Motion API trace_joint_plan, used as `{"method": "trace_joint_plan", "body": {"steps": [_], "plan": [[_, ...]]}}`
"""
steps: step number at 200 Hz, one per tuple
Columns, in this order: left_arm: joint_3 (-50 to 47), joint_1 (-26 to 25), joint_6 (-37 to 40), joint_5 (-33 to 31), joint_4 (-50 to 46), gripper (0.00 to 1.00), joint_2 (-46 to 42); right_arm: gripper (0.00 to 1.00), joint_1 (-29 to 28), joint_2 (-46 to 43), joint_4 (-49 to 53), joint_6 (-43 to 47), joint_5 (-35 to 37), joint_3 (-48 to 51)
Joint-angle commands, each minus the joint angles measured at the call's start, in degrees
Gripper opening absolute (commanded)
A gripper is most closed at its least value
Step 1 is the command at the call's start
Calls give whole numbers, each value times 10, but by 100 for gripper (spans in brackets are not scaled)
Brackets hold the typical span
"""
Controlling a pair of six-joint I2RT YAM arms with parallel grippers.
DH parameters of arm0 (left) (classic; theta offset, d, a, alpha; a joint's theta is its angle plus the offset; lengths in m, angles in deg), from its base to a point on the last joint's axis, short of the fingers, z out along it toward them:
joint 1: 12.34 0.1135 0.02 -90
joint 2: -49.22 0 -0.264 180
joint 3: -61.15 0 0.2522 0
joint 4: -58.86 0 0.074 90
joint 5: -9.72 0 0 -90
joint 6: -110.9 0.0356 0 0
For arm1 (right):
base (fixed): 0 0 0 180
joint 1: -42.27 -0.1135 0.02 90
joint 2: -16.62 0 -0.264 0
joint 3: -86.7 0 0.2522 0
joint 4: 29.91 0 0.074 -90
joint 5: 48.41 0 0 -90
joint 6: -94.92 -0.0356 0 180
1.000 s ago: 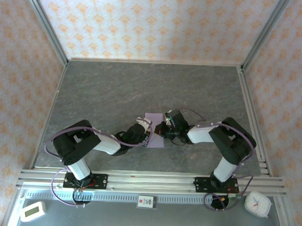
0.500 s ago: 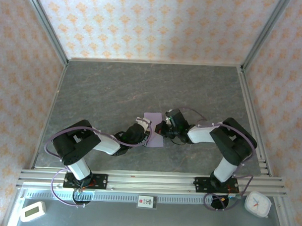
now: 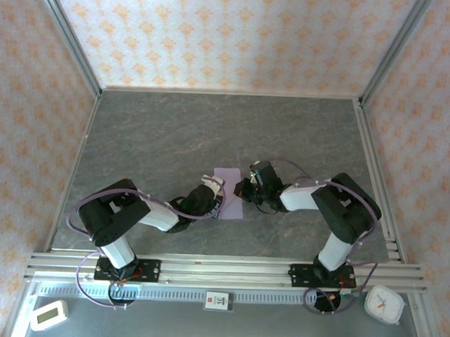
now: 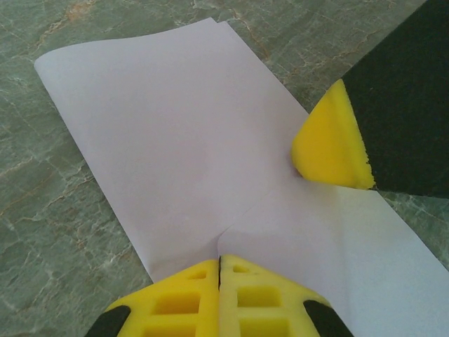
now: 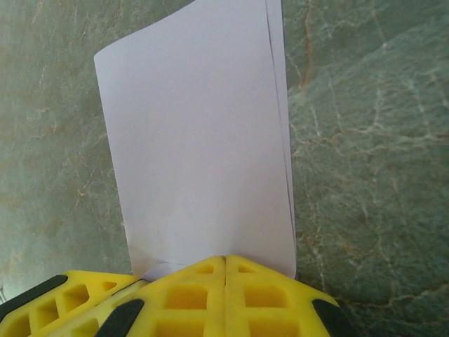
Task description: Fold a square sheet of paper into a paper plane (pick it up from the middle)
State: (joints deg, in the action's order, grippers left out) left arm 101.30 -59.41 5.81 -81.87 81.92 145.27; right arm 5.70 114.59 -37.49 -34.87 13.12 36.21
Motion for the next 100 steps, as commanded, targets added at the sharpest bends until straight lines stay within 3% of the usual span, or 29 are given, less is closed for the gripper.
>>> {"method": "trace_joint_plan", "body": {"steps": [1, 48, 100], "plan": [[-11, 7, 3, -5, -5, 0, 4, 0, 0, -13, 8, 2, -1, 13], [-10, 7, 2, -5, -6, 0, 3, 0, -27, -64, 28, -10, 1, -6], [-12, 8, 3, -7, -6, 0, 1, 0, -52, -53, -22, -45, -4, 25]]}}
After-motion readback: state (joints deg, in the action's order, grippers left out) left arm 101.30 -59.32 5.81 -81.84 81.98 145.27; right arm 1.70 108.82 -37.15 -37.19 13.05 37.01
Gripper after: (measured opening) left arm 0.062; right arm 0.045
